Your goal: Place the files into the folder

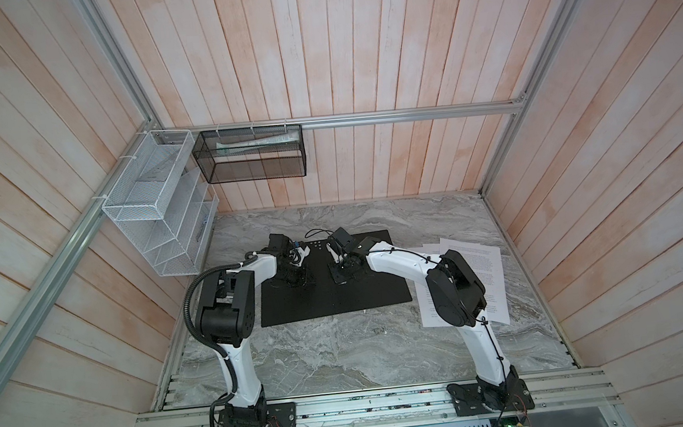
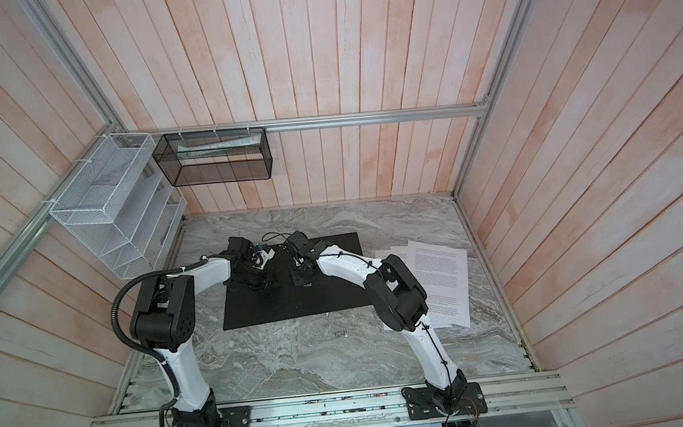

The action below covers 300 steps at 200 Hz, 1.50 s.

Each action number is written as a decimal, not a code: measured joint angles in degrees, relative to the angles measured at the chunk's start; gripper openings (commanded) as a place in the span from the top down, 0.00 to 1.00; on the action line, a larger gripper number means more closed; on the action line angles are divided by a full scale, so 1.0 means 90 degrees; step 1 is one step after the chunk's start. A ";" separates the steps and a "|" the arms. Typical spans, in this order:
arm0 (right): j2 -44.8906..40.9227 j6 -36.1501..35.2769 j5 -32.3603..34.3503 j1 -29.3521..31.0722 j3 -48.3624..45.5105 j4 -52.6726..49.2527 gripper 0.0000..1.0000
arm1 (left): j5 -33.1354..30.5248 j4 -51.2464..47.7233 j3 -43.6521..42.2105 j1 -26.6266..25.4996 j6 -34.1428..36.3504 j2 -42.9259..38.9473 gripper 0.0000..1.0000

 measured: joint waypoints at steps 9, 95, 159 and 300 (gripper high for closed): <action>0.0092 -0.0007 0.0022 0.0012 0.0107 -0.0083 0.94 | 0.0005 0.0000 0.0000 0.0002 0.0000 0.0000 0.86; 0.0420 -0.0092 0.0653 0.0209 0.0554 -0.0787 0.91 | 0.0163 0.0000 0.0000 0.0134 0.0075 0.0036 0.86; 0.0418 -0.0085 0.1010 0.0369 0.0576 -0.0947 0.88 | 0.0267 0.0005 0.0000 0.0163 0.0121 0.0063 0.86; 0.0610 -0.0087 0.1071 0.0403 0.1139 -0.1171 0.91 | 0.0403 0.0015 0.0051 0.0187 0.0151 0.0138 0.85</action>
